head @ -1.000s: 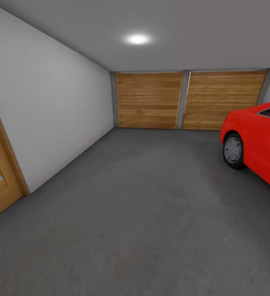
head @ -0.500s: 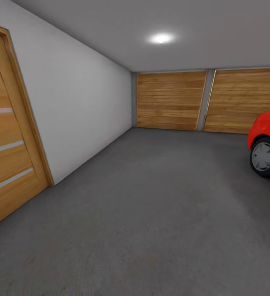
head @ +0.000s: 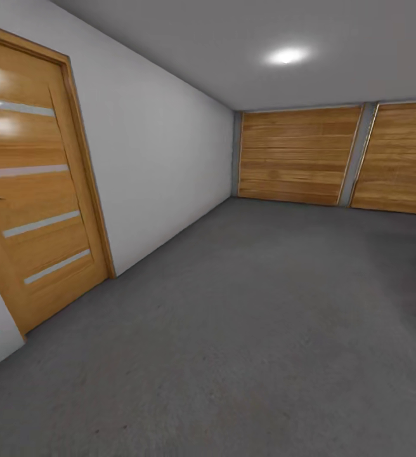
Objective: Move the two storage containers from the living room to the garage. In the garage, place one container on the floor and stack the other container on top of it (either order is fine).
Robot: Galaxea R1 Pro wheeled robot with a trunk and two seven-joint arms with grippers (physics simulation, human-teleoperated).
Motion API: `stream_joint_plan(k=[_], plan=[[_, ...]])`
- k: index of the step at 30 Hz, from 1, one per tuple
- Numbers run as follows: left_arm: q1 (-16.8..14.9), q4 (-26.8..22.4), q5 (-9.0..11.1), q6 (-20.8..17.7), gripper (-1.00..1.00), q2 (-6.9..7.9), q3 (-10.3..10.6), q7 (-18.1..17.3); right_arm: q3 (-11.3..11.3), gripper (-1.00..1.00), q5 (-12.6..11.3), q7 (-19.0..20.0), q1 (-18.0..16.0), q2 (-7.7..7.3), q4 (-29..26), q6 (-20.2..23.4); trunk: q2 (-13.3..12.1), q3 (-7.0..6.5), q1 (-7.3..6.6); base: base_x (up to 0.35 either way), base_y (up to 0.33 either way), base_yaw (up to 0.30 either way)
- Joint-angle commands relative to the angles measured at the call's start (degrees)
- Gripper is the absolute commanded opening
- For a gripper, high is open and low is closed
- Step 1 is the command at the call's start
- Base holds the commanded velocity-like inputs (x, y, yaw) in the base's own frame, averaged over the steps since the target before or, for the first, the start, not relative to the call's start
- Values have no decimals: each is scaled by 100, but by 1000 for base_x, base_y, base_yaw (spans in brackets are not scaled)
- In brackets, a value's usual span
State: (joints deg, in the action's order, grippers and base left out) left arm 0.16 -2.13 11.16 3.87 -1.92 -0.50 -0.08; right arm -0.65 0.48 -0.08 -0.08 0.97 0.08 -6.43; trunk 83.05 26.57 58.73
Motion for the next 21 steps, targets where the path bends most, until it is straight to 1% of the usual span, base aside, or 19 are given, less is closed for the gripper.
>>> stream_joint_plan(k=[1,21], plan=[[2,-6,35,10,100,-1,-2,-1,-5,100,5,-1,-1,0,1,-16,2,4,0,0,0,300],[2,-6,39,12,100,-1,-7,26,-2,100,-4,-1,-1,0,1,-16,2,4,0,0,0,300]])
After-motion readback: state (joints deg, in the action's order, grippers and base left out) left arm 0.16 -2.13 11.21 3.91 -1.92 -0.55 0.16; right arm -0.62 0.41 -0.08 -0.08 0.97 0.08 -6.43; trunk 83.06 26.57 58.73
